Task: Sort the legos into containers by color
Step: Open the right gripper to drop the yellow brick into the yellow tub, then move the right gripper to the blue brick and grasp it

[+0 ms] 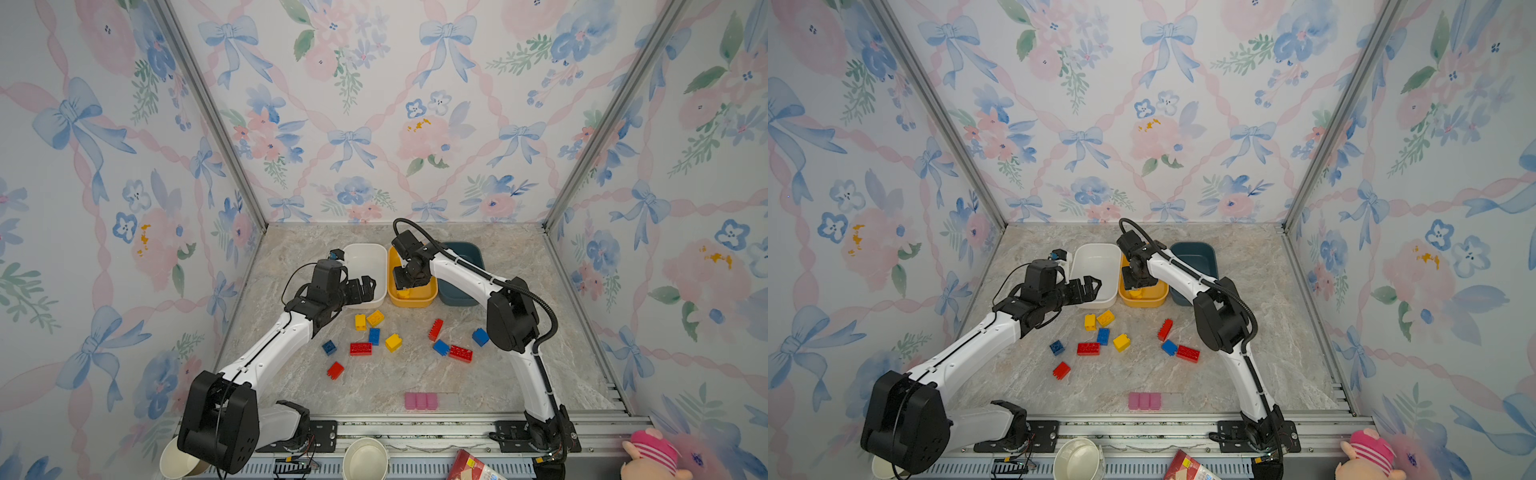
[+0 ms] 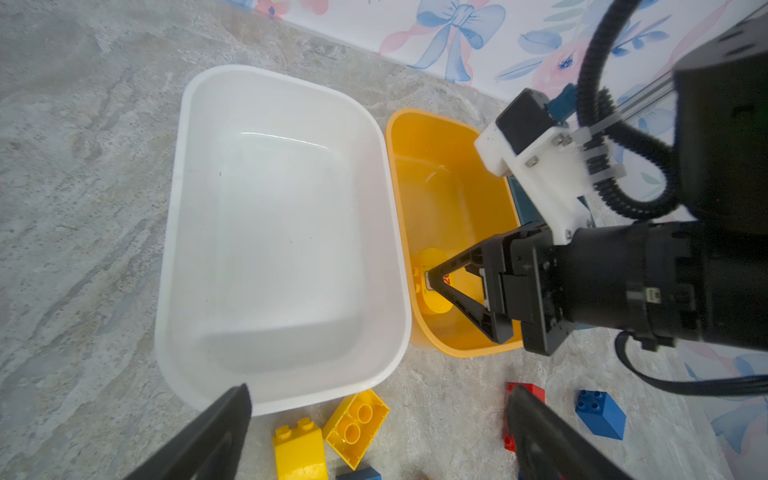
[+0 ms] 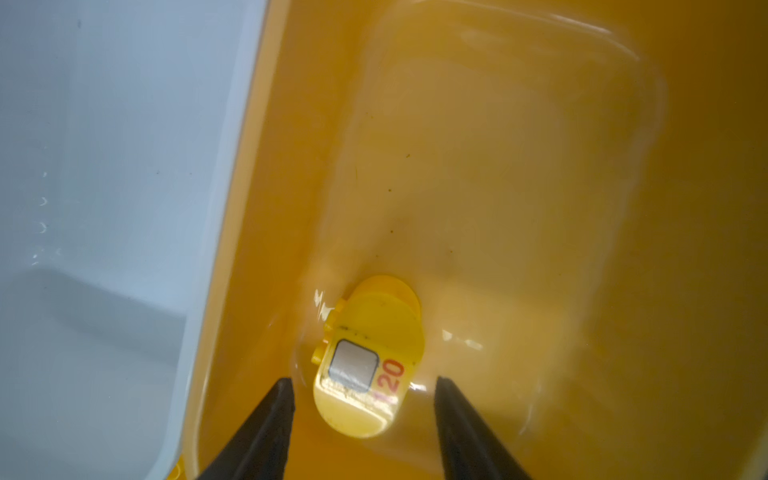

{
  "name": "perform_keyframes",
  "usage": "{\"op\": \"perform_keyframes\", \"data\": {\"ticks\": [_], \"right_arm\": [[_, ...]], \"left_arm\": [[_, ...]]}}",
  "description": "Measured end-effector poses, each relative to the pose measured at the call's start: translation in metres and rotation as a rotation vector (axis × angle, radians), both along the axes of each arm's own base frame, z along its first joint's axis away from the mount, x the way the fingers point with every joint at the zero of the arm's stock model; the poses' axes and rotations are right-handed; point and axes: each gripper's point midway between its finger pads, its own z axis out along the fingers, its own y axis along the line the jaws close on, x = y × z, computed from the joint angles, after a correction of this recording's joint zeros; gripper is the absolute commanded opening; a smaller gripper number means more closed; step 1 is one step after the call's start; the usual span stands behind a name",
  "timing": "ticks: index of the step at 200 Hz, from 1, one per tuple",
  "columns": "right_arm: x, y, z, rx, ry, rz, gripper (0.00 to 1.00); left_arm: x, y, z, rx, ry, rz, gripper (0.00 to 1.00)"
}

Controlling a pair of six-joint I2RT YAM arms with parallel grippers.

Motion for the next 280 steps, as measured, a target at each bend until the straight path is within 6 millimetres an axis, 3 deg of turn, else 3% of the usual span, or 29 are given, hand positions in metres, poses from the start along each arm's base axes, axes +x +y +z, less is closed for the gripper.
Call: {"op": "perform_keyframes", "data": {"ticks": [54,88,165,241,280], "right_arm": [[-0.03,-0.026,0.057,0.041,-0.061,-0.005,0.63],[-0.062,-0.06,0.071,0.035,-0.063,-0.019,0.68],[-0.137,-0.148,0.036,-0.064,0.038,-0.09,0.78],[-0.165,-0.221,-0.011,-0.14,0.169,-0.229,0.79],[-0.169,-0.239,-0.026,-0.156,0.202,-0.26,0.78]], "left_arm": [[0.0,0.0,0.0,-0.005,0.002,0.003,0.98],[0.0,0.0,0.0,-0.006,0.003,0.001,0.98],[-0.001,-0.002,0.0,-0.013,0.006,-0.002,0.98],[-0.002,-0.002,-0.003,-0.021,0.01,-0.002,0.98],[-0.002,-0.003,-0.003,-0.022,0.011,-0.004,0.98]]}}
